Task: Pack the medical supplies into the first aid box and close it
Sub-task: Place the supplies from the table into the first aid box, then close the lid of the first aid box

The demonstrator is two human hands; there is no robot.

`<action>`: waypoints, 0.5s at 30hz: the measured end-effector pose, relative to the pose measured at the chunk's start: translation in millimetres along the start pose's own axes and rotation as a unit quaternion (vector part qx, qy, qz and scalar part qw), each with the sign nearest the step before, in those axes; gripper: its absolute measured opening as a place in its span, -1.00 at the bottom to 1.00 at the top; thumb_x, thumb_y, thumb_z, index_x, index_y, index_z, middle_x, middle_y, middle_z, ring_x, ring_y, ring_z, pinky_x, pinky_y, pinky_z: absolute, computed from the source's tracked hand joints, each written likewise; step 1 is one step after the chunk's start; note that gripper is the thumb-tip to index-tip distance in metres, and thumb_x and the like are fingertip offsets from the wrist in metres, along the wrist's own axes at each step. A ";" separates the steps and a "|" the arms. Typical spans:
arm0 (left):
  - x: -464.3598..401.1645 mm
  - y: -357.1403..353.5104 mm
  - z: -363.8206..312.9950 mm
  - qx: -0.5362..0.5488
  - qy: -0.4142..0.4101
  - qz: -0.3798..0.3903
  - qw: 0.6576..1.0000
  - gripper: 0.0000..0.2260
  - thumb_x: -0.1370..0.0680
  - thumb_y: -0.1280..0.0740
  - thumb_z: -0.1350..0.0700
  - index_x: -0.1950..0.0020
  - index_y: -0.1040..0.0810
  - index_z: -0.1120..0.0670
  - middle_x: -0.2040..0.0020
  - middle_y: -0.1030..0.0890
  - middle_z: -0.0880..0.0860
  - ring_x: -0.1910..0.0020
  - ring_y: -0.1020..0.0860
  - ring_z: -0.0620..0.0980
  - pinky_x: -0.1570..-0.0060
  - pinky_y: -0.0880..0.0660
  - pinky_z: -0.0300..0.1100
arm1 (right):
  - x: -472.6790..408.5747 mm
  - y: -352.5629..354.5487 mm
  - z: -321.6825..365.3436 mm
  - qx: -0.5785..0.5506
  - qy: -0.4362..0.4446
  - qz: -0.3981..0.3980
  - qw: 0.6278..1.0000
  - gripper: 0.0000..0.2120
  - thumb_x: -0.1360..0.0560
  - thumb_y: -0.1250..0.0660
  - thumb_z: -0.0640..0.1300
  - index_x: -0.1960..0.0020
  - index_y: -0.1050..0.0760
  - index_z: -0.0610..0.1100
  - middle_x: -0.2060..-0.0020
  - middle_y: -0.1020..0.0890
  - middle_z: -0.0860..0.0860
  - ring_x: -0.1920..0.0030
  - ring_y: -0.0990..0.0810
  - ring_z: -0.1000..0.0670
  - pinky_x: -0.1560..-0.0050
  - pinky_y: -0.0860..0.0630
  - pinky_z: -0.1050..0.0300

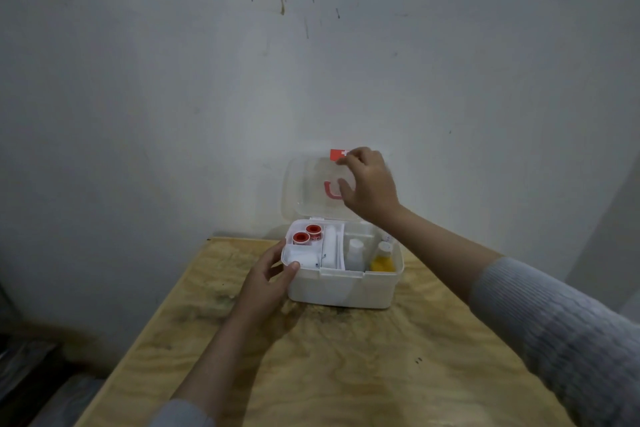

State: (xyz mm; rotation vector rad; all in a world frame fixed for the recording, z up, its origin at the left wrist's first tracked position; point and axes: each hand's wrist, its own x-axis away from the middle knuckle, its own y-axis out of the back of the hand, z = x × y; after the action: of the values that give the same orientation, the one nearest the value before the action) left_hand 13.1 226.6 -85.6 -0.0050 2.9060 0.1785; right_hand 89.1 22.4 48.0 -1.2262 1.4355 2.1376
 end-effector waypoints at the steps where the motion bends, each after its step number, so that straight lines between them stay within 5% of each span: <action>1: 0.1 -0.2 0.3 0.002 0.000 0.000 1.000 -0.63 -0.49 -0.38 -0.01 -0.28 -0.47 -0.18 -0.23 -0.56 -0.14 -0.20 -0.54 -0.08 -0.07 -0.56 -0.13 | -3.7 2.9 -3.5 0.026 0.001 0.001 1.000 -0.63 -0.36 -0.41 -0.15 -0.15 -0.51 -0.19 -0.12 -0.57 -0.19 -0.10 -0.52 -0.21 0.00 -0.52 -0.10; 4: 1.0 -0.3 -0.7 -0.006 0.001 0.001 1.000 -0.62 -0.50 -0.37 -0.01 -0.31 -0.46 -0.15 -0.24 -0.56 -0.13 -0.21 -0.54 -0.08 -0.07 -0.57 -0.13 | -11.5 3.9 -12.5 0.083 -0.025 0.073 0.994 -0.44 -0.40 -0.41 -0.12 -0.35 -0.36 -0.15 -0.36 -0.44 -0.15 -0.33 -0.40 -0.20 -0.32 -0.31 -0.27; 8: 1.2 0.2 -2.0 -0.015 0.005 0.003 1.000 -0.60 -0.47 -0.37 -0.06 -0.31 -0.46 -0.15 -0.24 -0.56 -0.14 -0.21 -0.53 -0.08 -0.08 -0.57 -0.12 | -19.8 0.9 -20.2 0.115 -0.048 0.140 0.982 -0.43 -0.46 -0.36 -0.07 -0.42 -0.25 -0.10 -0.38 -0.40 -0.10 -0.41 -0.32 -0.14 -0.43 -0.08 -0.31; 12: 2.3 0.3 -4.5 -0.028 0.010 0.006 1.000 -0.61 -0.49 -0.37 -0.05 -0.32 -0.44 -0.16 -0.26 -0.54 -0.15 -0.22 -0.52 -0.08 -0.08 -0.58 -0.12 | -25.7 0.8 -23.0 0.098 -0.048 0.116 0.987 -0.52 -0.46 -0.37 -0.05 -0.34 -0.38 -0.10 -0.21 -0.52 -0.12 -0.21 -0.49 -0.17 -0.38 -0.19 -0.25; 15: 2.4 0.7 -6.8 -0.051 0.013 0.001 0.999 -0.58 -0.49 -0.36 -0.07 -0.35 -0.41 -0.15 -0.27 -0.51 -0.17 -0.22 -0.50 -0.09 -0.02 -0.56 -0.21 | -23.1 3.5 -20.6 0.062 -0.022 0.073 0.995 -0.62 -0.44 -0.41 -0.07 -0.23 -0.51 -0.12 -0.04 -0.57 -0.14 0.02 -0.56 -0.16 -0.14 -0.46 -0.12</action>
State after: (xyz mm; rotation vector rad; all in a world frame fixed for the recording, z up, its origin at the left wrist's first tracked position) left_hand 9.2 226.5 -79.5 -0.0212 2.9193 0.3290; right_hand 110.6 7.9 65.2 -1.0534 1.6588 2.1170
